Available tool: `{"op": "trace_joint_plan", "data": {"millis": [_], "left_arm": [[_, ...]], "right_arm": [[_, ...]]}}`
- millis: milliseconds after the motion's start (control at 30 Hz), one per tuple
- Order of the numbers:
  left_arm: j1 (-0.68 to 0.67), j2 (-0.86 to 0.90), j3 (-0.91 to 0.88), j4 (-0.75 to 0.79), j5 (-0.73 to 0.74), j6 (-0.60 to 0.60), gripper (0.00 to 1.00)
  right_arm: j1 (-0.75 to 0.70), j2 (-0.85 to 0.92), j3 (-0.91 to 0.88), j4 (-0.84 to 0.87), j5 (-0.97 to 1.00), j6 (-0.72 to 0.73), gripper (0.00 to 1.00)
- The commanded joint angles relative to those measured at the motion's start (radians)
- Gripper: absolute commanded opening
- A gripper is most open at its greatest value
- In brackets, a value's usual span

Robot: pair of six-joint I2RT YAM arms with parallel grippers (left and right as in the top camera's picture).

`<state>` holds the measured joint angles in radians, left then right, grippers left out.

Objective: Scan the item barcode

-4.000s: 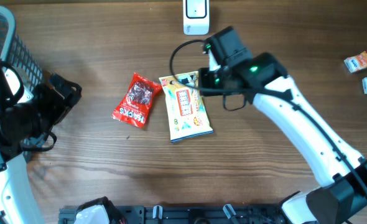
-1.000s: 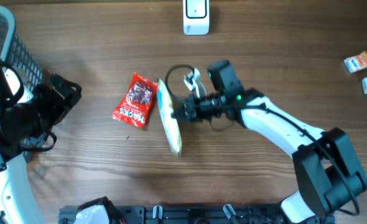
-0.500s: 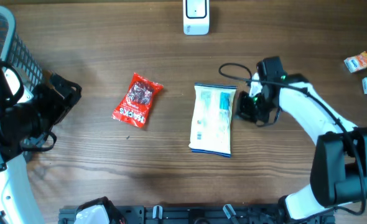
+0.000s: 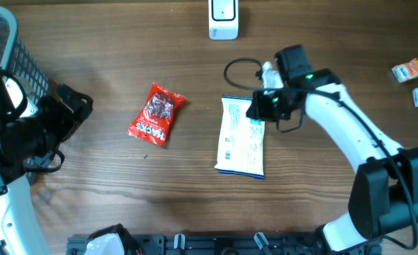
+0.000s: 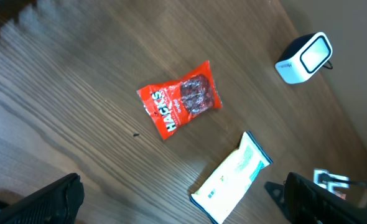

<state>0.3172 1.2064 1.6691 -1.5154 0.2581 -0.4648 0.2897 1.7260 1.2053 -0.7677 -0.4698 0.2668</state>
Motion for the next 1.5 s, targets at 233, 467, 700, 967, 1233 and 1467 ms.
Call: {"op": "trace_joint_plan", "data": {"millis": [233,467,700,967,1233,1467], "left_arm": [[0.006,0.0,0.004,0.003,-0.006,0.016,1.0],[0.006,0.0,0.004,0.003,-0.006,0.016,1.0],[0.006,0.0,0.004,0.003,-0.006,0.016,1.0],[0.006,0.0,0.004,0.003,-0.006,0.016,1.0],[0.006,0.0,0.004,0.003,-0.006,0.016,1.0],[0.006,0.0,0.004,0.003,-0.006,0.016,1.0]], "right_arm": [[-0.097,0.269,-0.131,0.397,-0.341,0.076,0.06],[-0.21,0.188,-0.032,0.217,-0.509,-0.069,0.04],[-0.159,0.018,-0.004,-0.117,-0.508,-0.235,0.48],[-0.052,0.045,-0.327,0.253,-0.508,0.016,0.43],[-0.086,0.087,-0.397,0.374,-0.479,0.089,0.13],[-0.183,-0.072,-0.183,0.199,-0.561,-0.034,0.75]]}}
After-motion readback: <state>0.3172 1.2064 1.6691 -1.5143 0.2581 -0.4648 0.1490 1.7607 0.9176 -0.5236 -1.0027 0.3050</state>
